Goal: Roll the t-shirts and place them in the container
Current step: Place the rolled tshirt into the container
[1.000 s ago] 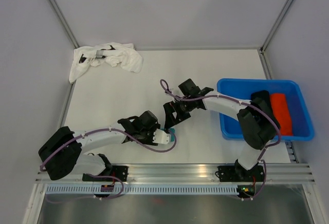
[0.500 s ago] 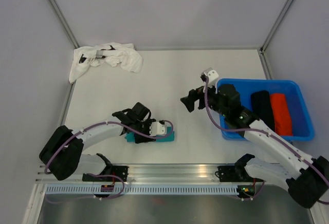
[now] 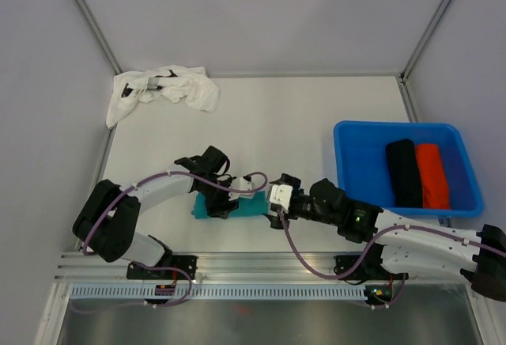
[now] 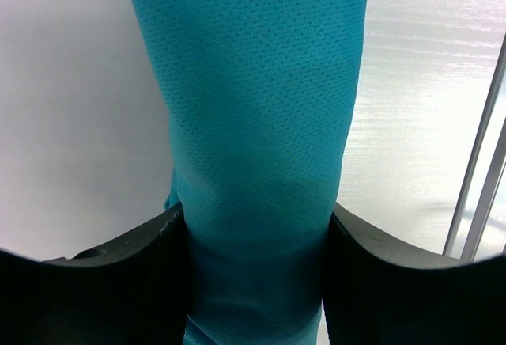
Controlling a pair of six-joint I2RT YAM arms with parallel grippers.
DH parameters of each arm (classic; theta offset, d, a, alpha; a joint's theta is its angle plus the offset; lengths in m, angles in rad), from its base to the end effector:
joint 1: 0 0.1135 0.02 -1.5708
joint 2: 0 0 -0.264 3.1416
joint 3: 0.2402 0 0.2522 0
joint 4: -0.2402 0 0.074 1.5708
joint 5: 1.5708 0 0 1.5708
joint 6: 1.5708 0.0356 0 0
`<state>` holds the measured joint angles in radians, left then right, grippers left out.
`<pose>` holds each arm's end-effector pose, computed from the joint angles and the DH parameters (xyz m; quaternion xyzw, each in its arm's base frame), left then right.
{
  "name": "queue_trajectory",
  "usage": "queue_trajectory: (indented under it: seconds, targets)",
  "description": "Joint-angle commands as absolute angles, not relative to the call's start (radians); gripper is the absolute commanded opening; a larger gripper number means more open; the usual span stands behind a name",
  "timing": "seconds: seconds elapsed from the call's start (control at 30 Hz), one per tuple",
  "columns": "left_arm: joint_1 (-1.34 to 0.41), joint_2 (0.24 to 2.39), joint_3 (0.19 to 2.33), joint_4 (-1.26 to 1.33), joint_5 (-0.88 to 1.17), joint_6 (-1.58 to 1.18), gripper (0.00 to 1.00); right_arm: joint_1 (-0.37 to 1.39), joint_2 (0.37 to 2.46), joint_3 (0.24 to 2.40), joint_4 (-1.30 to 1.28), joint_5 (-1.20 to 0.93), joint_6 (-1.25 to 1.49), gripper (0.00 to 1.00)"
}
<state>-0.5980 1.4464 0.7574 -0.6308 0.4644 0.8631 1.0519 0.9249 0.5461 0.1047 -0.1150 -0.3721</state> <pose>0.1900 -0.1487 0.1635 0.6657 0.6999 -0.2102 0.1509 0.1037 0.1897 0.2599 -0.5462 0.5798 0.2442 0.5531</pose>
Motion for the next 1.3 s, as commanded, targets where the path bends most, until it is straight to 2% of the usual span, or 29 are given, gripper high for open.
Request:
queue_trajectory:
  seconds: [0.0, 0.13, 0.17, 0.37, 0.5, 0.93, 1.0, 1.03, 1.07, 1.27]
  targets:
    - [-0.580, 1.470, 0.781, -0.673, 0.534, 0.896, 0.61, 1.144, 0.919, 0.516, 0.071, 0.021, -0.543, 0.91]
    - [-0.574, 1.463, 0.796, -0.678, 0.532, 0.893, 0.63, 1.275, 1.038, 0.523, 0.054, 0.133, -0.563, 0.94]
    - [-0.574, 1.463, 0.799, -0.681, 0.537, 0.890, 0.63, 1.294, 1.107, 0.523, 0.081, 0.124, -0.568, 0.98]
    - [-0.575, 1.470, 0.822, -0.704, 0.558, 0.887, 0.64, 1.305, 1.308, 0.548, 0.257, 0.201, -0.601, 0.98]
    - [-0.575, 1.480, 0.813, -0.710, 0.560, 0.894, 0.64, 1.299, 1.364, 0.557, 0.302, 0.255, -0.604, 0.98]
    - [-0.574, 1.503, 0.822, -0.722, 0.586, 0.905, 0.62, 1.298, 1.545, 0.629, 0.285, 0.314, -0.704, 0.98]
    - [-0.574, 1.503, 0.824, -0.730, 0.588, 0.905, 0.63, 1.298, 1.574, 0.650, 0.259, 0.310, -0.700, 0.86]
    - [-0.574, 1.500, 0.822, -0.733, 0.589, 0.911, 0.63, 1.293, 1.583, 0.658, 0.230, 0.307, -0.692, 0.77]
    - [-0.574, 1.499, 0.821, -0.739, 0.589, 0.914, 0.63, 1.290, 1.591, 0.666, 0.218, 0.301, -0.686, 0.59]
    - [-0.568, 1.474, 0.811, -0.761, 0.597, 0.925, 0.66, 1.250, 1.554, 0.661, 0.135, 0.242, -0.646, 0.42]
